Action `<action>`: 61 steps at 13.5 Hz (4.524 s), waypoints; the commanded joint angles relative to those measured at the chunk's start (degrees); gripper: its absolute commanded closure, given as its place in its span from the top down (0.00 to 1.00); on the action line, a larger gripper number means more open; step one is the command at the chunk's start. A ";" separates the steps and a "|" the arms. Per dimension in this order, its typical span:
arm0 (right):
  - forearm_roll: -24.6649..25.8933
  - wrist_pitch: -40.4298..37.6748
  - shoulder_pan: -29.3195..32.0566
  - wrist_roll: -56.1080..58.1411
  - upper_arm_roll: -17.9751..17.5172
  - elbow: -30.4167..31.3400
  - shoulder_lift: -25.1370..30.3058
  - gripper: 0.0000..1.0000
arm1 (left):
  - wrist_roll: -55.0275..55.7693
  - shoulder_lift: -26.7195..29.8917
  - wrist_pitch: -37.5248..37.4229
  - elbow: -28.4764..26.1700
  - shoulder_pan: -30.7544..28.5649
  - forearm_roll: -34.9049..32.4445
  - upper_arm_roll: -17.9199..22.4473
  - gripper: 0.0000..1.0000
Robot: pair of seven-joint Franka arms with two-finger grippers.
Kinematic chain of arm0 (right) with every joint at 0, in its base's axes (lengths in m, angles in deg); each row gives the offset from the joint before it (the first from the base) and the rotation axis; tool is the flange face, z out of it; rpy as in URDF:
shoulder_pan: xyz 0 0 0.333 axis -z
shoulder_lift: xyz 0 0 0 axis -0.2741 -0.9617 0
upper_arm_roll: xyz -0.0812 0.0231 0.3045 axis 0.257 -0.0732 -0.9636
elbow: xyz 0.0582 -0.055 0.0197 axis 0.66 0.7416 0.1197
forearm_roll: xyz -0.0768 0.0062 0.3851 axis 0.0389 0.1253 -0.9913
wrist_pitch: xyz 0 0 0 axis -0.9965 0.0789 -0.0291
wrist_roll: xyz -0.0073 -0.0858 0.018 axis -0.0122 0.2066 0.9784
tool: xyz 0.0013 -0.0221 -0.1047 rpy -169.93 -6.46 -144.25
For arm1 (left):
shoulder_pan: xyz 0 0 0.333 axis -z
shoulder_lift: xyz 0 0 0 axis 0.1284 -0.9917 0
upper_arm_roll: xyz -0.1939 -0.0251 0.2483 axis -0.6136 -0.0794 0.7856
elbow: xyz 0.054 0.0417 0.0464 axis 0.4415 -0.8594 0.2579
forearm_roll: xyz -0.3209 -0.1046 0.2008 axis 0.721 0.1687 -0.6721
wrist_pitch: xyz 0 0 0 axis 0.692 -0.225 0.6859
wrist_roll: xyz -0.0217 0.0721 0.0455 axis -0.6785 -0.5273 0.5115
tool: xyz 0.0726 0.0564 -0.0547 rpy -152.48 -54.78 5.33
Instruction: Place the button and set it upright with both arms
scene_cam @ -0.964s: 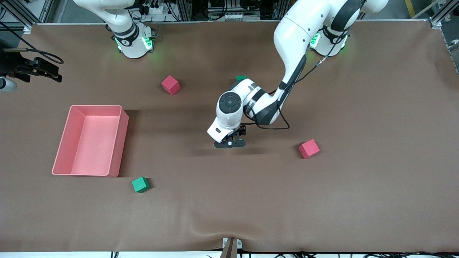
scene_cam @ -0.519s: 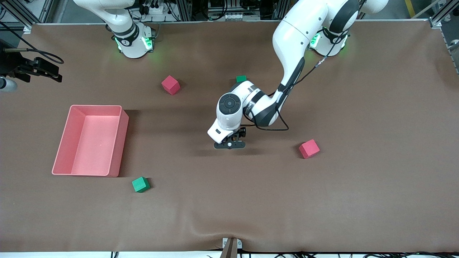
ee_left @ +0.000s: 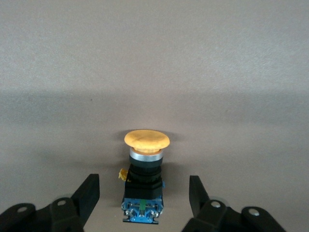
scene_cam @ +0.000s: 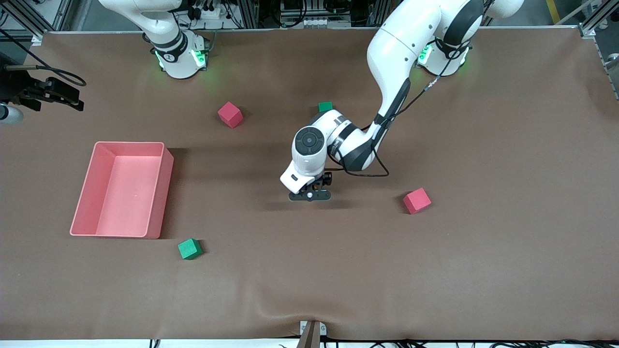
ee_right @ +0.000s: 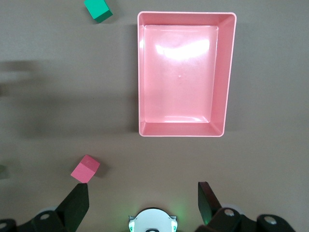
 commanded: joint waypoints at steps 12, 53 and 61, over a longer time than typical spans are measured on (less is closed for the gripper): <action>-2.46 0.14 2.75 0.16 -0.50 0.43 0.47 1.00 | -0.53 -1.69 1.82 0.81 0.50 -0.97 0.55 0.56; -1.41 4.27 5.74 0.16 -0.41 -2.55 -0.76 1.00 | 85.49 8.06 -16.64 -7.80 15.79 -61.08 3.27 0.00; -1.41 3.92 5.57 0.87 -0.50 -2.47 -0.76 1.00 | 91.40 -0.27 -18.57 -7.80 17.88 -73.13 3.10 0.00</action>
